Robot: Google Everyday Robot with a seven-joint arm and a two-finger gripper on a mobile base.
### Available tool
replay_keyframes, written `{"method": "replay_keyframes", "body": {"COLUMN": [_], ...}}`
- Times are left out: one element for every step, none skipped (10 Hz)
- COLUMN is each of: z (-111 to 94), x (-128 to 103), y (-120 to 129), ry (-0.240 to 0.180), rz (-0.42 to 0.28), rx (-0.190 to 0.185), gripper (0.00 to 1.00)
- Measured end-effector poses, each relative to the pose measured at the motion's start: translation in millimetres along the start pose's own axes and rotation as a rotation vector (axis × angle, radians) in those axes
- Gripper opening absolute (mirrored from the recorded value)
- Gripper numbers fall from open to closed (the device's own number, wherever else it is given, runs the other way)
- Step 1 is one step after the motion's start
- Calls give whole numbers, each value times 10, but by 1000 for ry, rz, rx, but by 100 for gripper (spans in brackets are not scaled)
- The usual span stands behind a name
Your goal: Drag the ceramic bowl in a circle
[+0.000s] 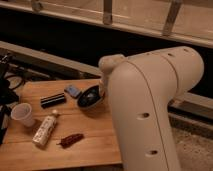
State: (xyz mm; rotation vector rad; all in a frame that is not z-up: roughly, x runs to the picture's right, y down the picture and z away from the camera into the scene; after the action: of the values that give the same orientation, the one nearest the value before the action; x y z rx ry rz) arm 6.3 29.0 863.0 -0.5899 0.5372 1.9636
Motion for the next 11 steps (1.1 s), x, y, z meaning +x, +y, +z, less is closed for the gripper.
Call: {"method": "replay_keyframes", "body": {"z": [-57, -93, -164, -180, -211, -249, -287, -306, -320, -321, -313], "x": [-201, -317, -473, -510, -530, -505, -439, -388, -346, -282, -234], "y": [-3, -14, -120, -231, -392, -622, -825, -928, -969, -982, -947], "ry": [-18, -29, -48, -51, -56, -53, -52, -51, -51, -46, -40], "rz": [32, 60, 122, 157, 199, 230, 217, 202, 192, 183, 179], "rx": [-14, -22, -28, -28, -28, -22, -16, -11, -6, 1, 7], "gripper": [0, 0, 0, 0, 0, 0, 0, 0, 0, 0, 0]}}
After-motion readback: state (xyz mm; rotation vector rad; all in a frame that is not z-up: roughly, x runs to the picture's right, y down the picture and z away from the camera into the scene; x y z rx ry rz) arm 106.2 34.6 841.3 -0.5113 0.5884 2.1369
